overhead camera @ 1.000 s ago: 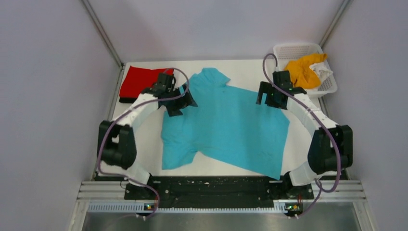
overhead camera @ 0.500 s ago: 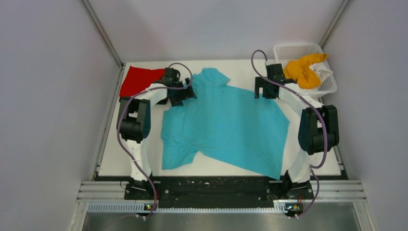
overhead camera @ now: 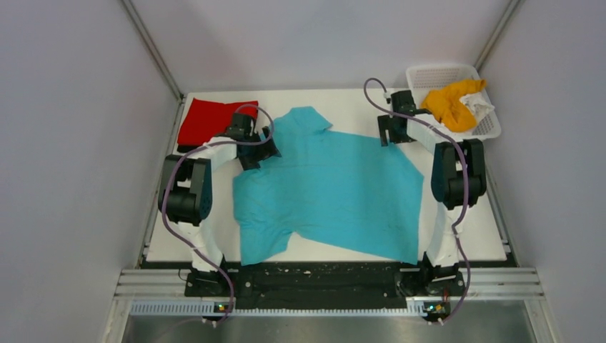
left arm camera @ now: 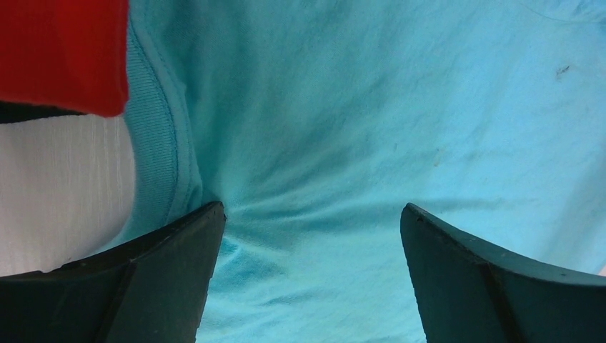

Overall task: Fold and stack the t-shirts
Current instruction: Flatten out the tshirt

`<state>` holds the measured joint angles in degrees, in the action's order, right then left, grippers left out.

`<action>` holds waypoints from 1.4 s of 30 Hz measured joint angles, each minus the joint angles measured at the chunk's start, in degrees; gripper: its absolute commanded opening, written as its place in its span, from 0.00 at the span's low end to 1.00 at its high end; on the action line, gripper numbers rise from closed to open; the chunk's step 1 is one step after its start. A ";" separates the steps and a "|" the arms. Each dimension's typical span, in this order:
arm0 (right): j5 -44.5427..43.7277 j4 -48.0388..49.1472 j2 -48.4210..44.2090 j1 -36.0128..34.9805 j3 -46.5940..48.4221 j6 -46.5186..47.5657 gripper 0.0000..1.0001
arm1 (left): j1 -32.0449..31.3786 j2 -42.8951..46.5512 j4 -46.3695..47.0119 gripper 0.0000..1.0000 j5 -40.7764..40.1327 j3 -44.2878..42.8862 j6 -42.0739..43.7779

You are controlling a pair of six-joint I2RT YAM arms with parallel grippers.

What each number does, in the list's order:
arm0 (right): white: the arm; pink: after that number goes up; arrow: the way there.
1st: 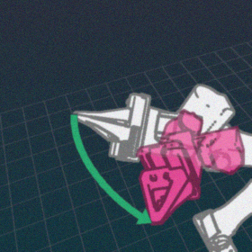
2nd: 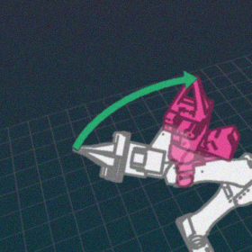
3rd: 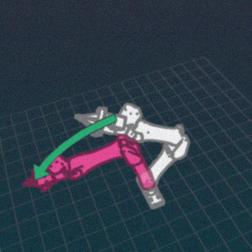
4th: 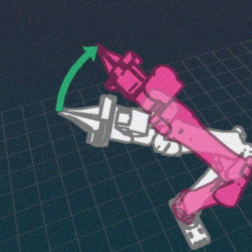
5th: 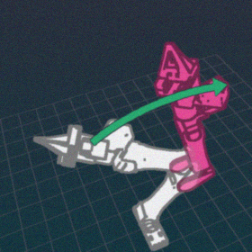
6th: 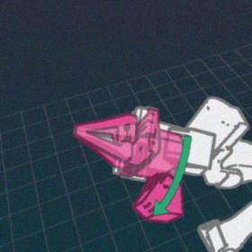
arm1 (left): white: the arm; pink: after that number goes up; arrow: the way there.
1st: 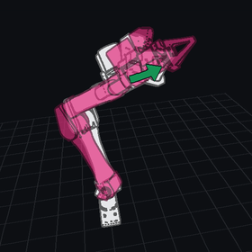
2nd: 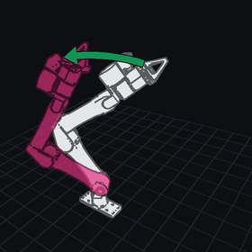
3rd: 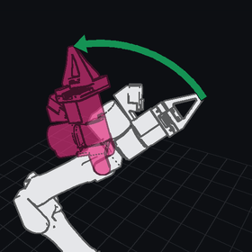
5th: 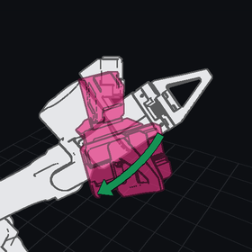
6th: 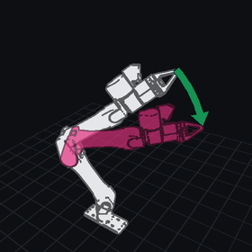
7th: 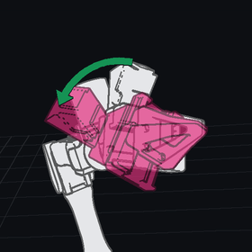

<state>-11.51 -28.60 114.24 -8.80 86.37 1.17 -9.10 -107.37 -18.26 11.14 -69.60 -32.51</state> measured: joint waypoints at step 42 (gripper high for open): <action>-0.39 -10.43 -8.26 -12.96 -6.75 -9.51 0.00 | 0.15 9.62 -5.79 0.99 3.93 2.64 1.20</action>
<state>-11.90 -39.03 105.97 -21.76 79.61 -8.34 -8.95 -97.76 -24.05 15.07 -66.96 -31.31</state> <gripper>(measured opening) 0.005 0.986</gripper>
